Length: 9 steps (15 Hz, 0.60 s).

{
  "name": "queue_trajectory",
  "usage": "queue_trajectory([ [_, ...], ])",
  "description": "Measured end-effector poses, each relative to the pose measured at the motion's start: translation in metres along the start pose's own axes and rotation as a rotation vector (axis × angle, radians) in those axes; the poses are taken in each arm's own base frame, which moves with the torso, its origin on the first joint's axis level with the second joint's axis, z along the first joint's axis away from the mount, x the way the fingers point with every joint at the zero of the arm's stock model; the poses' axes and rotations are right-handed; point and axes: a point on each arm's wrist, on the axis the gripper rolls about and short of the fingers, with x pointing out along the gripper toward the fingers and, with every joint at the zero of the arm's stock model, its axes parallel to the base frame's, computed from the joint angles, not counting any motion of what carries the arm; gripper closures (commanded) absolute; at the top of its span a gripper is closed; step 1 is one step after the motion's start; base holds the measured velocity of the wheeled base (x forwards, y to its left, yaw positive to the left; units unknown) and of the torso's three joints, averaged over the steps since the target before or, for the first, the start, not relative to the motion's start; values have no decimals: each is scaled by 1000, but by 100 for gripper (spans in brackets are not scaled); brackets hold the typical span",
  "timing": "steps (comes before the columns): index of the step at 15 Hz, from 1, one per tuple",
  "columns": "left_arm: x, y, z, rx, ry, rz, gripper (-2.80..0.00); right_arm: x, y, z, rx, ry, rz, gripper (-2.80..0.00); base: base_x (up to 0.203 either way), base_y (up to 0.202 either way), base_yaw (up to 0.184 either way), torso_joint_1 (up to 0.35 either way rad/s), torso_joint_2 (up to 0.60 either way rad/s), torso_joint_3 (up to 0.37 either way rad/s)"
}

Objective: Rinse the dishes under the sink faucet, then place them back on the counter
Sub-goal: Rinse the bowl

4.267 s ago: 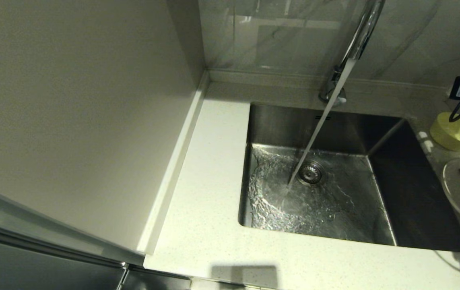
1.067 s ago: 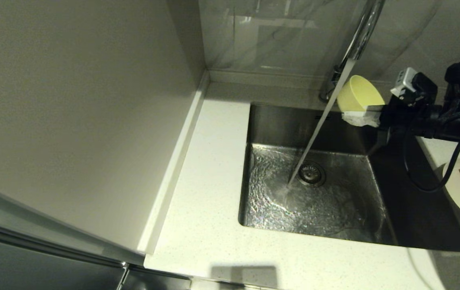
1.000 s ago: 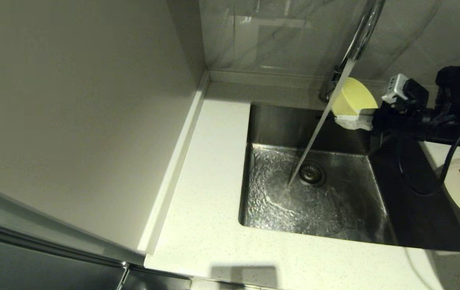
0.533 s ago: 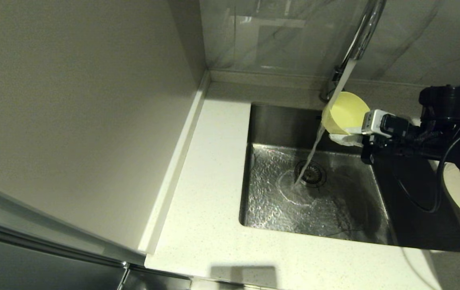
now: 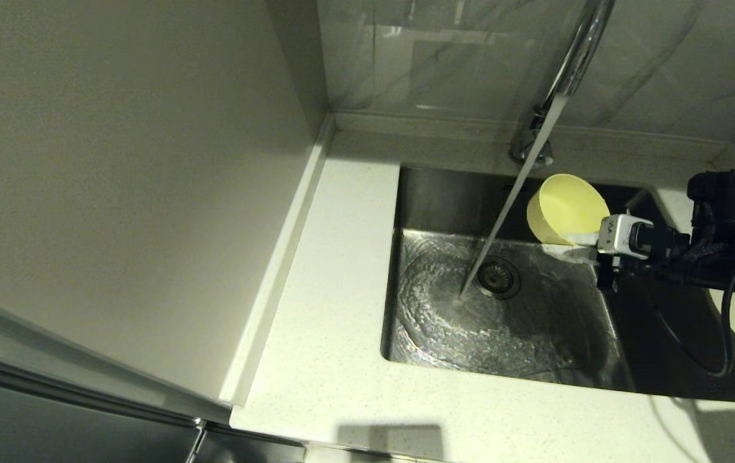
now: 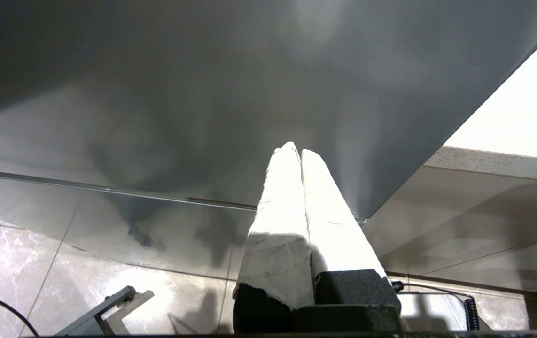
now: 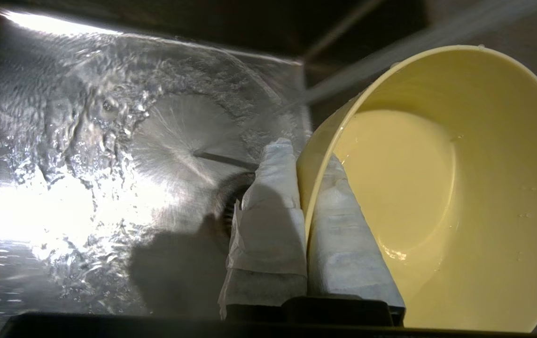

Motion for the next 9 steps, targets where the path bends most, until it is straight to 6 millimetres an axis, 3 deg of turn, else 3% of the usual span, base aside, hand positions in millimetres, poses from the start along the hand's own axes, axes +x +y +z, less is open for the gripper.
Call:
queue_trajectory([
  [3,0,0,0,0,0,0,0,9,17,11,30,-34,55,0,0,0,0,0,0,0],
  [9,0,0,0,0,0,0,0,53,31,40,92,-35,106,0,0,0,0,0,0,0],
])
